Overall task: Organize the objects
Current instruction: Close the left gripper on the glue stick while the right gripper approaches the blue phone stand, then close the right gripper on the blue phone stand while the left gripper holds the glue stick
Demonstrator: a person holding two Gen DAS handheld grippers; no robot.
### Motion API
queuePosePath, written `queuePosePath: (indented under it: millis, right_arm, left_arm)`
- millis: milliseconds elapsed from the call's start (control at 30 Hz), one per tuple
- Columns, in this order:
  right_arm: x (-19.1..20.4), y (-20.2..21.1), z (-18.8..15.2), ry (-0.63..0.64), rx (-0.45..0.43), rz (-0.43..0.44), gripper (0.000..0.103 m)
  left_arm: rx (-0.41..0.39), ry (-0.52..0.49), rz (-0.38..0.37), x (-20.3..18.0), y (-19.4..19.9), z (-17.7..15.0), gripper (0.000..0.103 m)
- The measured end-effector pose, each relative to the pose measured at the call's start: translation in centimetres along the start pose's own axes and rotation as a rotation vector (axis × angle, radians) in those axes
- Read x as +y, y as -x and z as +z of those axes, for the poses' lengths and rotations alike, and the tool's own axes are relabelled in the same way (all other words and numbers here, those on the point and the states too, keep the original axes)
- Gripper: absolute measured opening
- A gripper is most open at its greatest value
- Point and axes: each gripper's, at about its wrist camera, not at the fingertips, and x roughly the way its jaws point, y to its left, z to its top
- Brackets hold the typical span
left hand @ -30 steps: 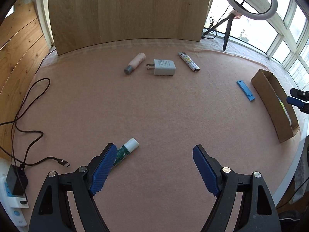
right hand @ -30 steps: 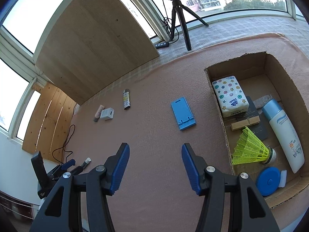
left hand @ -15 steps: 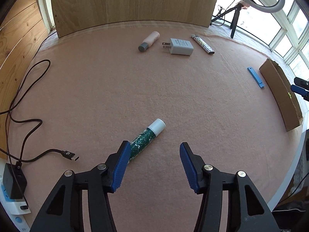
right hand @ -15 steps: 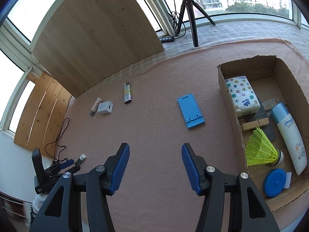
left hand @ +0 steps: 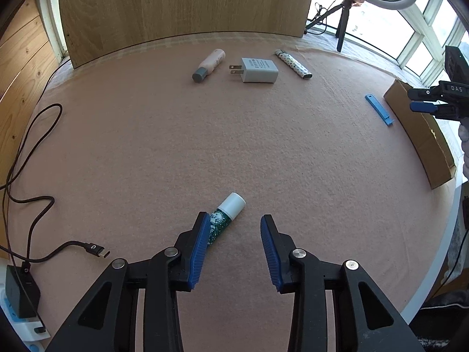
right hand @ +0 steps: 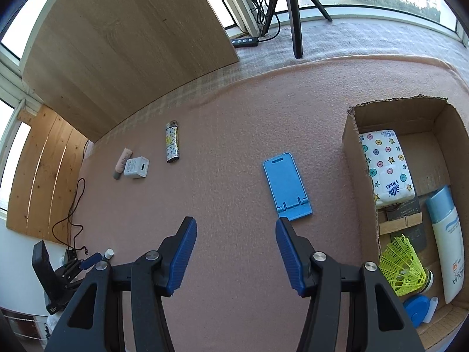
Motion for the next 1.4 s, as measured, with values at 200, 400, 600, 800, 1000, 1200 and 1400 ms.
queuePosePath:
  millis: [200, 400, 600, 800, 1000, 1200, 1400]
  right_arm:
    - [1.0, -1.8, 0.8, 0.049, 0.028, -0.05, 0.052]
    - [0.6, -3.1, 1.7, 0.051, 0.041, -0.09, 0.052]
    - [-0.1, -4.2, 2.6, 0.037, 0.05, -0.134, 0.052]
    - [-0.1, -5.7, 3.1, 0.041, 0.063, -0.182, 0.052]
    - [0.1, -7.0, 3.7, 0.065, 0.065, -0.273, 0.052]
    - [-0.2, -8.7, 4.2, 0.075, 0.112, -0.319, 0.052]
    - [-0.6, -8.8, 3.7, 0.072, 0.136, -0.291, 0.051]
  left_arm:
    - [0.037, -0.004, 0.032, 1.2, -0.3, -0.3, 0.04]
    - [0.064, -0.01, 0.016, 1.5, -1.2, -0.6, 0.04]
    - [0.058, 0.018, -0.026, 0.0, -1.5, -0.9, 0.027]
    - [0.057, 0.085, -0.083, -1.3, -1.9, -0.6, 0.02]
    - [0.045, 0.107, -0.13, -3.1, -2.4, -0.4, 0.017]
    - [0.042, 0.1, -0.132, -4.6, -2.6, -0.4, 0.017]
    - [0.035, 0.123, -0.142, -5.0, -2.6, -0.4, 0.017]
